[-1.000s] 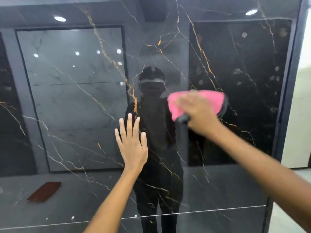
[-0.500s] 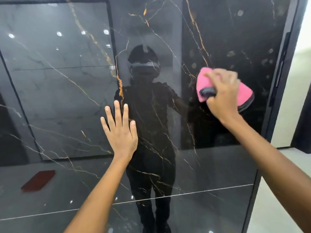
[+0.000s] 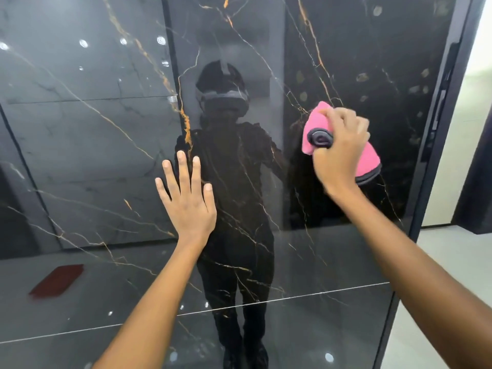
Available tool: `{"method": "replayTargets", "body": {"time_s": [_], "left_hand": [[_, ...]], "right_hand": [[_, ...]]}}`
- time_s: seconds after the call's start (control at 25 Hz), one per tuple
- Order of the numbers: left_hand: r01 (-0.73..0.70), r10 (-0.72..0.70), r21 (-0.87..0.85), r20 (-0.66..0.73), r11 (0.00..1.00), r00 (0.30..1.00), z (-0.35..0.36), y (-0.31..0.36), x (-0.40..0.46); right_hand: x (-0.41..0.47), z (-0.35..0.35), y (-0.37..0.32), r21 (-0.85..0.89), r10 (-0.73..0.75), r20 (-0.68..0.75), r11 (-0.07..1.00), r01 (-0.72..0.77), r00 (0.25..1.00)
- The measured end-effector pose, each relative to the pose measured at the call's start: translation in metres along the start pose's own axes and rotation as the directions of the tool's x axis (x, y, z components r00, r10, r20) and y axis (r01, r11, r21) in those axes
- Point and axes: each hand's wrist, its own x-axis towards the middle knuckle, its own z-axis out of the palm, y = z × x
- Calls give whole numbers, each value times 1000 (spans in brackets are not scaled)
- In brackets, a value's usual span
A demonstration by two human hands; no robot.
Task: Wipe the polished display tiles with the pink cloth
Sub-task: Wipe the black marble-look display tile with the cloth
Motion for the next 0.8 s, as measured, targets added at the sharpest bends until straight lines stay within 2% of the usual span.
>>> {"method": "replayTargets", "body": {"time_s": [0.04,0.08,0.12,0.16,0.2,0.24,0.28,0.32,0.36,0.4,0.44,0.48,0.52,0.56,0.6,0.64,0.68,0.72,0.76,0.8], "left_hand": [[1,-1,0,8,1000,1000,0,0,0],[-4,4,3,13,1000,1000,-2,1,1],[-13,13,-2,24,1000,1000,-4,1,3],[-27,28,-30,40,999,999,-7,0,5],[-35,39,-75,52,997,998,-12,-2,4],[-28,34,-116,55,993,998,-16,-6,-1],[-3,10,-133,53,991,999,-20,-11,-8],[33,-27,-126,54,992,998,-22,-18,-18],[65,-58,-107,63,992,996,-23,-26,-28],[82,-75,-87,83,993,994,-22,-32,-38],[83,-76,-66,106,994,991,-19,-37,-48],[70,-64,-47,119,996,991,-14,-42,-56],[53,-50,-28,114,998,992,-9,-45,-59],[43,-42,-9,95,999,995,-5,-46,-59],[37,-37,5,76,999,996,-2,-47,-58],[29,-29,12,65,1000,997,0,-47,-57],[22,-23,17,61,1000,998,0,-48,-57],[15,-16,19,56,1000,998,1,-48,-59],[14,-15,16,53,1000,998,1,-49,-60],[17,-18,10,53,1000,998,1,-49,-61]], "right_hand": [[-18,11,-8,18,2,19,1000,-2,1000],[-54,24,-16,50,-109,99,993,104,989],[-99,35,-23,77,-305,244,952,295,921],[-143,37,-29,130,-533,387,840,527,753],[-173,34,-27,174,-678,488,693,700,550],[-176,30,-24,205,-739,540,580,789,402],[-156,29,-20,241,-764,530,551,799,367],[-124,27,-21,213,-742,465,623,753,482],[-84,25,-23,167,-651,367,749,641,664],[-47,22,-27,98,-472,219,882,462,854],[-23,21,-32,40,-268,99,963,265,958],[-20,26,-36,-3,-152,19,988,153,988],[-38,35,-39,-9,-138,7,990,138,990],[-71,44,-42,-5,-230,88,973,231,969],[-115,51,-43,11,-380,232,922,388,895],[-157,50,-42,44,-537,392,822,568,747],[-182,43,-37,74,-635,517,701,710,573],[-183,40,-30,101,-683,584,599,795,440],[-165,38,-27,120,-710,574,565,816,407],[-136,36,-27,92,-689,530,627,774,495]]}}
